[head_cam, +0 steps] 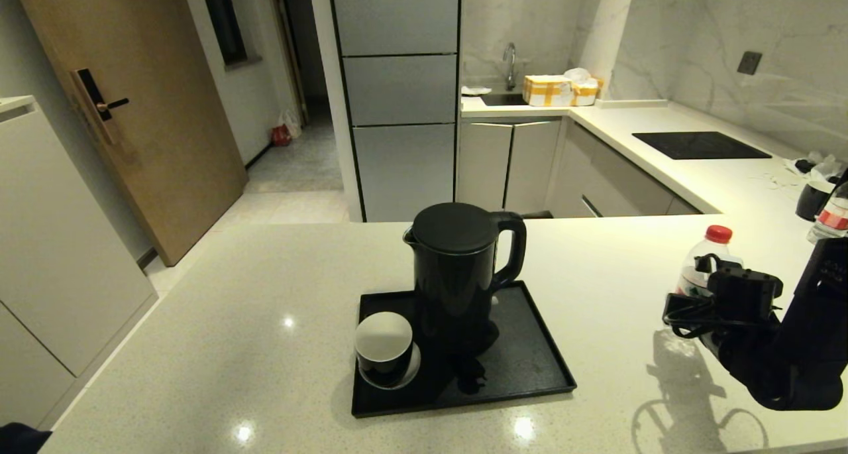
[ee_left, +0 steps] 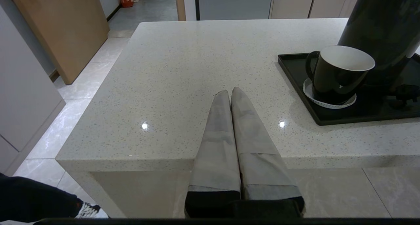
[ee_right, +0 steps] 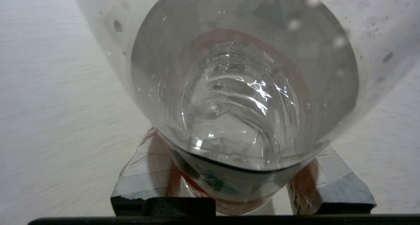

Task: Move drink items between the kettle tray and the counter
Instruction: Return the bottled water to its original position

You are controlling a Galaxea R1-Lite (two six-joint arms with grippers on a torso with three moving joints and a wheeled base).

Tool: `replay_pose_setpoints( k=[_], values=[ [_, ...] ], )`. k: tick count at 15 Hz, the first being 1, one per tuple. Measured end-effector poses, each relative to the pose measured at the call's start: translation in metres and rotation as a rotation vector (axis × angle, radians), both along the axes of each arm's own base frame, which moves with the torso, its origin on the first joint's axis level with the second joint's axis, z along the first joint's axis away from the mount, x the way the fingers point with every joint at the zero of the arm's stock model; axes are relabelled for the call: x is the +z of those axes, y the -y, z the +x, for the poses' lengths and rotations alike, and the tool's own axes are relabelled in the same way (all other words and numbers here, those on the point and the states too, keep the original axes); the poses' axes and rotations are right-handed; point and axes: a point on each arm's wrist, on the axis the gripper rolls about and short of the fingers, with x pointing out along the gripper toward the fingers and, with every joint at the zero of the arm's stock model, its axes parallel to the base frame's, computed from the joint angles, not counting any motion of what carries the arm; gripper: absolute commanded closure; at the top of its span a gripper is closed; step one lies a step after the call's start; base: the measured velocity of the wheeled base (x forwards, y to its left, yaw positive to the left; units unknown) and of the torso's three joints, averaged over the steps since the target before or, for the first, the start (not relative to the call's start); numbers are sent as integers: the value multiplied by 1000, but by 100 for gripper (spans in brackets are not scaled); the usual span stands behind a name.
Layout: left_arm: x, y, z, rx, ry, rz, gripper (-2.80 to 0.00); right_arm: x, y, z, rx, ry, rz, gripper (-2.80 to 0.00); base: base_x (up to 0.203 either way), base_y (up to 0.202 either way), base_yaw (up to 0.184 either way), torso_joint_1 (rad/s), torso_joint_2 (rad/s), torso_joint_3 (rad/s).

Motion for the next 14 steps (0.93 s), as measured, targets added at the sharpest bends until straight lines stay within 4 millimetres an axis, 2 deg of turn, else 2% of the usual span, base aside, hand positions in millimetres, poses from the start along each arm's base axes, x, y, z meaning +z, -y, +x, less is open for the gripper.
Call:
replay_pose_setpoints(
  k=[4,6,9,14],
  values=[
    [0,0,0,1,0,0,0,26,-76,-25,237,19,3,0,0,0,0,0,0,0],
    [0,0,0,0,0,0,0,30,-104,-37,331,20,10,0,0,0,0,0,0,0],
    [0,0,0,1,0,0,0,25,-126,-42,400,7,16,0,0,0,0,0,0,0],
    [0,0,0,1,0,0,0,17,-154,-35,463,19,46,0,0,0,0,0,0,0]
  ],
)
